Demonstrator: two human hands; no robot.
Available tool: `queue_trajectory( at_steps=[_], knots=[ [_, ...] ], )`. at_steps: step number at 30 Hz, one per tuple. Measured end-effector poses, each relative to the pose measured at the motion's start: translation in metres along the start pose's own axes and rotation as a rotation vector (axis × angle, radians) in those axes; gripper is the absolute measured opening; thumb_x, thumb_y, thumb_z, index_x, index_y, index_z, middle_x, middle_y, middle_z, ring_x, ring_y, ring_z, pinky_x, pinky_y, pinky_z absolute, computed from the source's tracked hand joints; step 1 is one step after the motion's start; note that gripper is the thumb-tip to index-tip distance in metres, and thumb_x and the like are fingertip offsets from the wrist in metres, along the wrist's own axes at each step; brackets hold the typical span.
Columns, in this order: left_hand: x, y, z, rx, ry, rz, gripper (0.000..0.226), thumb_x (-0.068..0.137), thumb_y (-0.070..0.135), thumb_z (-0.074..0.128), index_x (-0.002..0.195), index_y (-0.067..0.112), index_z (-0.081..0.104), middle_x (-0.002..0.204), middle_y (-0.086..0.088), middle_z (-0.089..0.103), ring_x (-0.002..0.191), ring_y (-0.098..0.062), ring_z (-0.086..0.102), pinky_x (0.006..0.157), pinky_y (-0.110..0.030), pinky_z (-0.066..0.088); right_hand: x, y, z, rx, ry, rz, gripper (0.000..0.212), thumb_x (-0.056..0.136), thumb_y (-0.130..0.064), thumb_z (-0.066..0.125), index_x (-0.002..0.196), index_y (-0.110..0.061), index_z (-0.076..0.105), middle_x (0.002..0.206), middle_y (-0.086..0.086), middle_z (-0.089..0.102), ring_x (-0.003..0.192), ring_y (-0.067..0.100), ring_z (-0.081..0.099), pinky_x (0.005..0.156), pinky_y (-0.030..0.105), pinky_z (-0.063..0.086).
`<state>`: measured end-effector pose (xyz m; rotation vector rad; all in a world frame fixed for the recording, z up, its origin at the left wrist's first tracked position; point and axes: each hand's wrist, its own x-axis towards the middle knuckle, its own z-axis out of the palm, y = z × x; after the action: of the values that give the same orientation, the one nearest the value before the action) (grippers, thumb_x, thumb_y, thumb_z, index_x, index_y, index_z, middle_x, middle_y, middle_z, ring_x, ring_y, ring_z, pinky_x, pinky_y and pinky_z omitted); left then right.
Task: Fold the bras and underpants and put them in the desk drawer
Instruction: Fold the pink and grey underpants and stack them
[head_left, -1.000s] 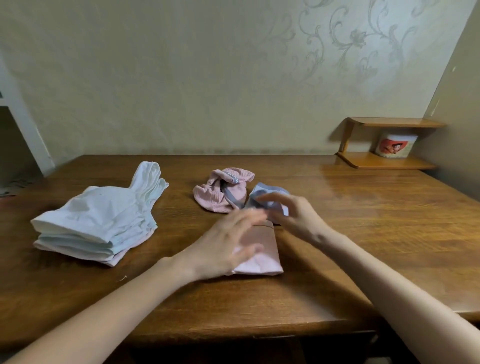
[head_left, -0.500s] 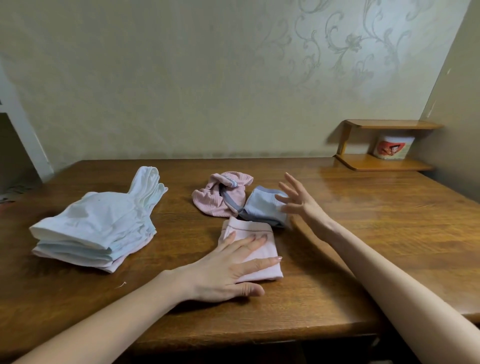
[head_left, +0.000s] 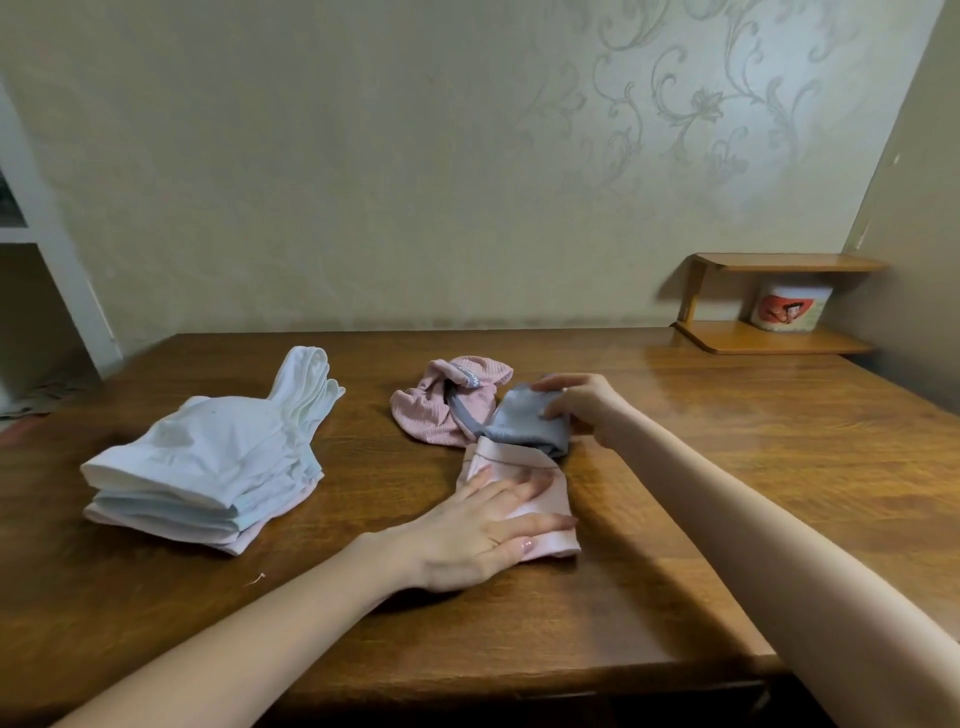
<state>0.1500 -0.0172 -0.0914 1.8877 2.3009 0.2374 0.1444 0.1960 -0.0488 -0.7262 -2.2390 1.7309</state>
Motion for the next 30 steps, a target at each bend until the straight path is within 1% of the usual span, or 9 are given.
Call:
queue_trajectory(
  at_steps=[4,6,8,10,14,17,20,26,30],
  knots=[
    [0.018,-0.011,-0.002,-0.291,-0.001,-0.013,0.043,0.098,0.049,0.026,0.141,0.043,0.028,0.156,0.013,0.01,0.138,0.002,-0.005,0.114,-0.03,-0.012,-0.021,-0.035,-0.018,0.309,-0.13,-0.158,0.036,0.08,0.008,0.057,0.101,-0.019,0.069,0.108,0.009,0.06,0.092,0.022,0.057,0.057,0.025,0.052],
    [0.018,-0.005,-0.016,-0.796,0.28,-0.132,0.036,0.097,0.05,0.033,0.127,0.036,0.047,0.144,0.009,0.042,0.14,-0.009,0.027,0.118,-0.033,0.017,-0.035,-0.046,-0.023,0.437,-0.186,-0.195,0.035,0.083,0.008,0.054,0.104,-0.017,0.068,0.108,0.009,0.06,0.091,0.021,0.059,0.058,0.024,0.054],
    [0.011,-0.011,-0.034,-1.344,0.534,-0.288,0.034,0.096,0.04,0.039,0.121,0.022,0.055,0.122,-0.008,0.063,0.124,-0.027,0.053,0.107,-0.039,0.04,-0.049,-0.048,-0.023,0.499,-0.271,-0.156,0.035,0.085,0.01,0.05,0.109,-0.013,0.063,0.109,0.011,0.059,0.09,0.022,0.06,0.061,0.024,0.055],
    [0.004,-0.019,-0.045,-1.603,0.536,-0.313,0.041,0.094,0.043,0.041,0.125,0.019,0.051,0.119,-0.018,0.064,0.114,-0.034,0.059,0.099,-0.045,0.048,-0.062,-0.036,-0.016,0.387,-0.335,-0.072,0.037,0.085,0.01,0.053,0.114,-0.011,0.062,0.113,0.012,0.059,0.091,0.024,0.062,0.059,0.024,0.056],
    [0.005,-0.016,-0.038,-1.273,0.462,-0.528,0.056,0.087,0.012,0.063,0.131,0.023,0.029,0.114,-0.001,0.052,0.102,-0.012,0.054,0.085,-0.031,0.049,-0.075,0.003,-0.001,0.071,-0.3,0.061,0.038,0.079,0.003,0.066,0.109,-0.021,0.066,0.116,0.012,0.056,0.093,0.026,0.064,0.054,0.025,0.055],
    [0.009,-0.013,-0.03,-1.08,0.435,-0.552,0.045,0.085,-0.001,0.061,0.122,0.016,0.042,0.115,-0.007,0.049,0.094,-0.01,0.052,0.073,-0.025,0.048,-0.079,0.012,0.0,0.042,-0.291,0.072,0.04,0.079,0.001,0.068,0.113,-0.019,0.066,0.118,0.013,0.053,0.098,0.029,0.063,0.055,0.027,0.057],
    [0.008,-0.011,-0.034,-0.875,0.321,-0.558,0.027,0.086,0.009,0.063,0.11,0.018,0.055,0.107,-0.003,0.052,0.094,-0.016,0.052,0.075,-0.028,0.046,-0.081,0.012,-0.002,-0.018,-0.291,0.029,0.042,0.081,0.001,0.067,0.117,-0.02,0.063,0.116,0.014,0.054,0.098,0.028,0.062,0.062,0.03,0.058],
    [-0.001,-0.007,-0.049,-0.839,0.044,-0.557,0.05,0.079,0.027,0.072,0.123,0.026,0.046,0.117,0.001,0.042,0.094,-0.01,0.052,0.07,-0.02,0.05,-0.082,0.017,0.002,-0.35,-0.228,-0.088,0.044,0.083,-0.009,0.067,0.121,-0.029,0.059,0.11,0.003,0.049,0.098,0.024,0.058,0.079,0.038,0.057],
    [-0.017,0.002,-0.043,-0.491,0.199,-0.693,0.062,0.074,0.055,0.067,0.115,0.022,0.034,0.106,0.002,0.048,0.086,-0.007,0.054,0.067,-0.021,0.046,-0.088,0.027,0.005,-0.824,0.028,-0.483,0.049,0.081,-0.023,0.069,0.127,-0.035,0.054,0.135,0.002,0.041,0.122,0.02,0.043,0.098,0.032,0.042]
  ],
)
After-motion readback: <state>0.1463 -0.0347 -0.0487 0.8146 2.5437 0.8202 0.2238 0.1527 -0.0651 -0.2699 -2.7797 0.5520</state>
